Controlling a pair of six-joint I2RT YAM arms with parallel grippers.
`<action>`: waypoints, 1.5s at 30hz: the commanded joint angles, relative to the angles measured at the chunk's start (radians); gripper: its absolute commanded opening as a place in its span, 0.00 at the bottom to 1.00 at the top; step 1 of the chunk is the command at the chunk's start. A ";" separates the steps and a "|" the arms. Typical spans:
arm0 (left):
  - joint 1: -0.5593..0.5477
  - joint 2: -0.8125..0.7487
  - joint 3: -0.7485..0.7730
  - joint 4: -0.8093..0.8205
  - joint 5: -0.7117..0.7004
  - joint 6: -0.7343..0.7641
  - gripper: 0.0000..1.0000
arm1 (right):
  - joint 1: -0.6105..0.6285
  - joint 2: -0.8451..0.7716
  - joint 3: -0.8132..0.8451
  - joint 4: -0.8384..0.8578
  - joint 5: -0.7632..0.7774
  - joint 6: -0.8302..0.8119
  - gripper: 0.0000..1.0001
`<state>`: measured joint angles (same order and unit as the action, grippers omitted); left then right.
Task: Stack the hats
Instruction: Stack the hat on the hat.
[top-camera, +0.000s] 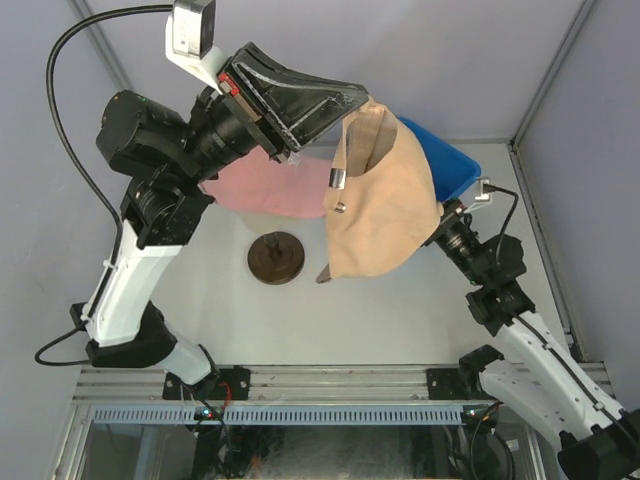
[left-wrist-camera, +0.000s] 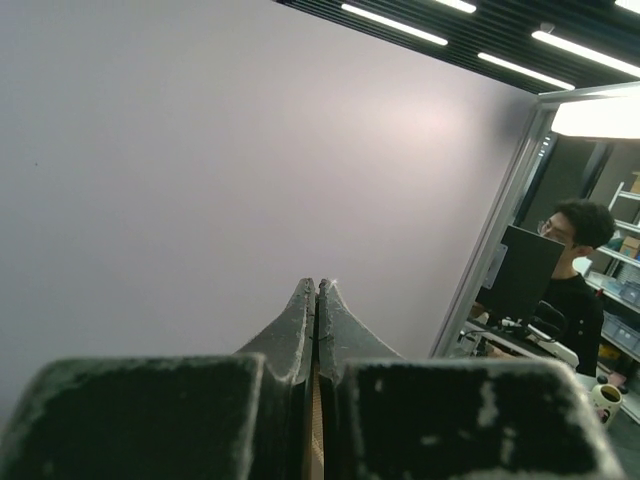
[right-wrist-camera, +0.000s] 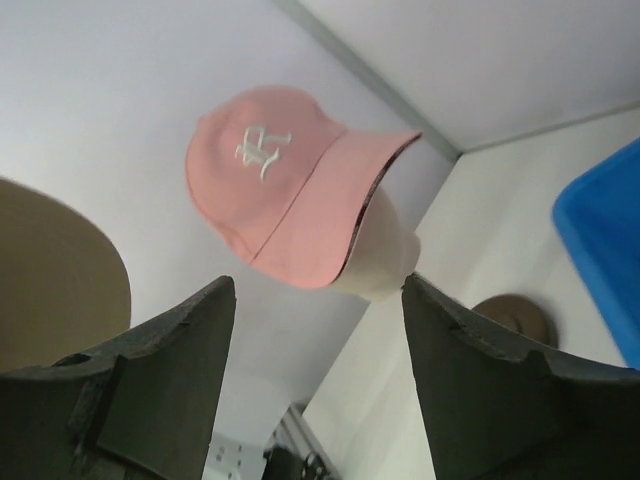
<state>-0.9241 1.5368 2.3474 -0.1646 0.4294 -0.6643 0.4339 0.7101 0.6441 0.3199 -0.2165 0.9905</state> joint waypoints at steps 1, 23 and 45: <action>0.005 0.015 0.043 0.090 -0.018 -0.049 0.00 | -0.005 0.031 -0.025 0.373 -0.190 0.035 0.67; 0.007 0.120 0.072 0.221 -0.063 -0.083 0.00 | 0.043 0.335 -0.127 1.018 -0.229 0.035 0.67; 0.026 0.148 0.044 0.345 -0.059 -0.147 0.00 | 0.111 0.443 -0.021 1.174 -0.230 0.035 0.67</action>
<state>-0.9165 1.6875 2.3585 0.0608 0.3702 -0.7631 0.5171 1.1503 0.5545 1.4250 -0.4404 1.0142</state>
